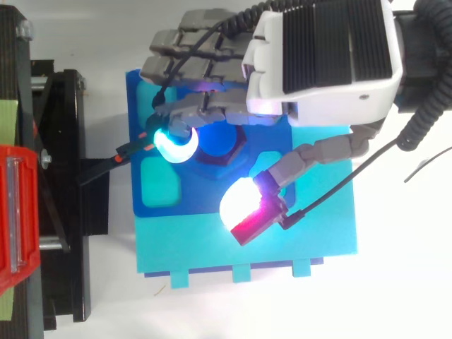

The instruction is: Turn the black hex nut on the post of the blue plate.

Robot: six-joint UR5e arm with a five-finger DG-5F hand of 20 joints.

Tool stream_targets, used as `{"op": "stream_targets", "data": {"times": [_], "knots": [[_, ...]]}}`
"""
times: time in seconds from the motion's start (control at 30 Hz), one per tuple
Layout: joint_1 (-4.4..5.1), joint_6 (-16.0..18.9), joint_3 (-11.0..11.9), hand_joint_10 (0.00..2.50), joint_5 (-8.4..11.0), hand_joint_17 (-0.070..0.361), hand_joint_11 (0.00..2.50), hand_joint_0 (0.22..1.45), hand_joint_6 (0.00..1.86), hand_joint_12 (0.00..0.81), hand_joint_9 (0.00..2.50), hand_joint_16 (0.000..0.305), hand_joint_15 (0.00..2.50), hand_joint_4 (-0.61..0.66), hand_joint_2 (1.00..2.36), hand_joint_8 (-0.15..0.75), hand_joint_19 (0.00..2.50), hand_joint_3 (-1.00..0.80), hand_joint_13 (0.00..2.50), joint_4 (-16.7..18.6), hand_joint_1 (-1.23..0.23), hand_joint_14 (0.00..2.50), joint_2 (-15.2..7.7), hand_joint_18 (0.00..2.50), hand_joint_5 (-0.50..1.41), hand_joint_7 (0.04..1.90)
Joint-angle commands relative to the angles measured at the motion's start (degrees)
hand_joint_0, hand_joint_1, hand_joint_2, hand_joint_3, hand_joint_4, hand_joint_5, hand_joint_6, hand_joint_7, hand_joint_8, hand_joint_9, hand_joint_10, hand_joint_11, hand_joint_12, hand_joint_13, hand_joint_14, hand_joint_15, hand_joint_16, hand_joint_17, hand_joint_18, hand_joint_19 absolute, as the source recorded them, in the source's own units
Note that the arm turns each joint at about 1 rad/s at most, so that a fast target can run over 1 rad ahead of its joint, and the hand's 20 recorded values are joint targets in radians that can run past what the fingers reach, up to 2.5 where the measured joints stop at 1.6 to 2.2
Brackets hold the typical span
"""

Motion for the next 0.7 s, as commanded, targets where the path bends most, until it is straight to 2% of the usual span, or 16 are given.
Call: {"op": "stream_targets", "data": {"times": [0.0, 0.27, 0.4, 0.5, 0.6, 0.67], "knots": [[-0.27, -0.1, 0.0, 0.00, -0.38, 0.140, 0.00, 0.45, 0.50, 0.390, 0.10, 0.062, 0.02, 0.19, 1.00, 0.242, 0.11, -0.50, 0.08, -0.1, -0.37, 0.00, 0.0, 0.00, -0.24, 0.85], [-0.98, -0.7, 0.0, 0.00, -1.43, 0.139, 0.00, 0.45, 0.50, 0.389, 0.11, 0.062, 0.02, 0.19, 1.00, 0.242, 0.11, -0.50, 0.08, -0.1, -0.37, 0.00, 0.0, 0.00, -0.24, 0.85], [-2.47, -2.0, 0.1, 0.00, -2.66, 0.140, 0.00, 0.45, 0.50, 0.389, 0.10, 0.062, 0.02, 0.19, 1.00, 0.242, 0.12, -0.50, 0.08, -0.4, -0.37, 0.00, 0.0, 0.00, -0.24, 0.85], [-2.82, -2.4, 0.1, 0.00, -3.10, 0.139, 0.00, 0.45, 0.50, 0.389, 0.11, 0.062, 0.02, 0.19, 1.00, 0.242, 0.11, -0.50, 0.08, -0.4, -0.37, 0.00, 0.0, 0.00, -0.24, 0.85], [-3.88, -3.1, 0.1, 0.00, -4.33, 0.140, 0.00, 0.45, 0.50, 0.390, 0.11, 0.062, 0.03, 0.19, 1.00, 0.242, 0.11, -0.50, 0.08, -0.3, -0.37, 0.00, 0.0, 0.00, -0.24, 0.85], [-4.93, -3.8, 0.1, 0.00, -5.56, 0.139, 0.00, 0.45, 0.50, 0.390, 0.11, 0.062, 0.02, 0.19, 1.00, 0.242, 0.12, -0.50, 0.08, -0.2, -0.37, 0.00, 0.0, 0.00, -0.24, 0.85]]}}
